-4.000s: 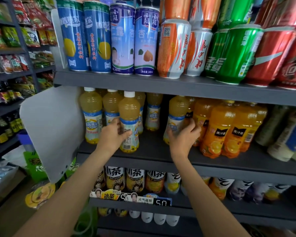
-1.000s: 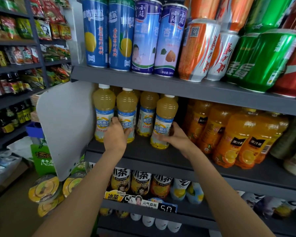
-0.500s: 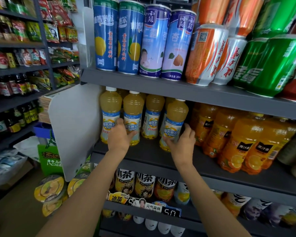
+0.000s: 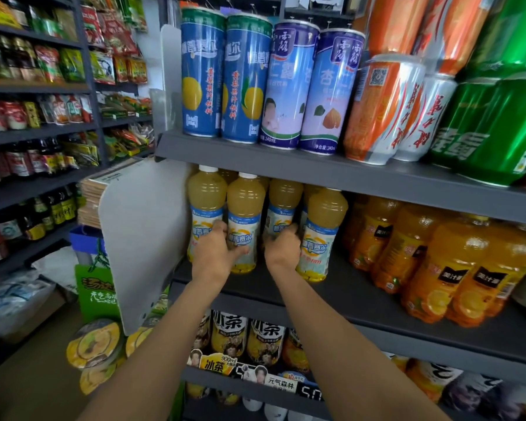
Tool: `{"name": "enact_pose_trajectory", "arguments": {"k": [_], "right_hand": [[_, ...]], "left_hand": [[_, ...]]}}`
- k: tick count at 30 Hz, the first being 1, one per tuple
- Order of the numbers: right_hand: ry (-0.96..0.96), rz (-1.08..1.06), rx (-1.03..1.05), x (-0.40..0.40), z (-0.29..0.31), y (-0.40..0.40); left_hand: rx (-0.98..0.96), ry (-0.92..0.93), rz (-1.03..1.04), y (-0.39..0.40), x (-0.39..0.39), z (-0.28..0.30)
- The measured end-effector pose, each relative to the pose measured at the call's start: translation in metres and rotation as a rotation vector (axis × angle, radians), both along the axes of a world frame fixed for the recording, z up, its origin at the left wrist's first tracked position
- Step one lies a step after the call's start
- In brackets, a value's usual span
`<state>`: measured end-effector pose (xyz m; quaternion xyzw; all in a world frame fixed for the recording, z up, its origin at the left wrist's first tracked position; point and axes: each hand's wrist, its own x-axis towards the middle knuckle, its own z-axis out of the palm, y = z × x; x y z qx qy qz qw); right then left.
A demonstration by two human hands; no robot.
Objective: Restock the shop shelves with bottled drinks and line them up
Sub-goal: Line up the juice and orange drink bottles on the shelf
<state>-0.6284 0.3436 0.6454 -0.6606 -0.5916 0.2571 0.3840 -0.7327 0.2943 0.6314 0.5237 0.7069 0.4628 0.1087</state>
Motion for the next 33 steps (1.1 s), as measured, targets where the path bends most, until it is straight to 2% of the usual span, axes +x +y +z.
{"name": "enact_pose_trajectory", "arguments": {"k": [5,12,15,18,22,24,27,30,33], "right_hand": [[-0.171,0.041,0.091,0.002,-0.013,-0.02],[-0.28,0.103,0.168,0.023,-0.018,-0.053],[-0.296,0.117,0.187,0.022,-0.016,-0.059],[-0.254,0.144,0.186,0.025,-0.015,-0.063],[-0.227,0.242,0.238,0.024,-0.022,-0.075],[-0.21,0.328,0.277,0.025,-0.023,-0.075],[-0.113,0.477,0.322,0.036,-0.023,-0.063],[0.032,0.406,0.316,0.041,-0.022,-0.045],[0.035,0.238,0.332,0.023,-0.015,-0.02]], "left_hand": [[0.017,-0.022,-0.003,0.006,-0.002,-0.004],[0.038,0.01,0.025,0.009,0.004,-0.008],[0.193,-0.003,0.055,-0.003,0.016,-0.013],[0.416,-0.004,0.007,-0.025,0.033,-0.012],[0.263,-0.112,-0.228,-0.024,0.04,-0.001],[0.22,-0.197,-0.225,-0.025,0.038,0.005],[0.218,-0.207,-0.161,-0.036,0.025,0.01],[0.226,-0.233,-0.116,-0.048,0.001,0.011],[0.197,-0.261,-0.17,-0.056,-0.019,0.014]]}}
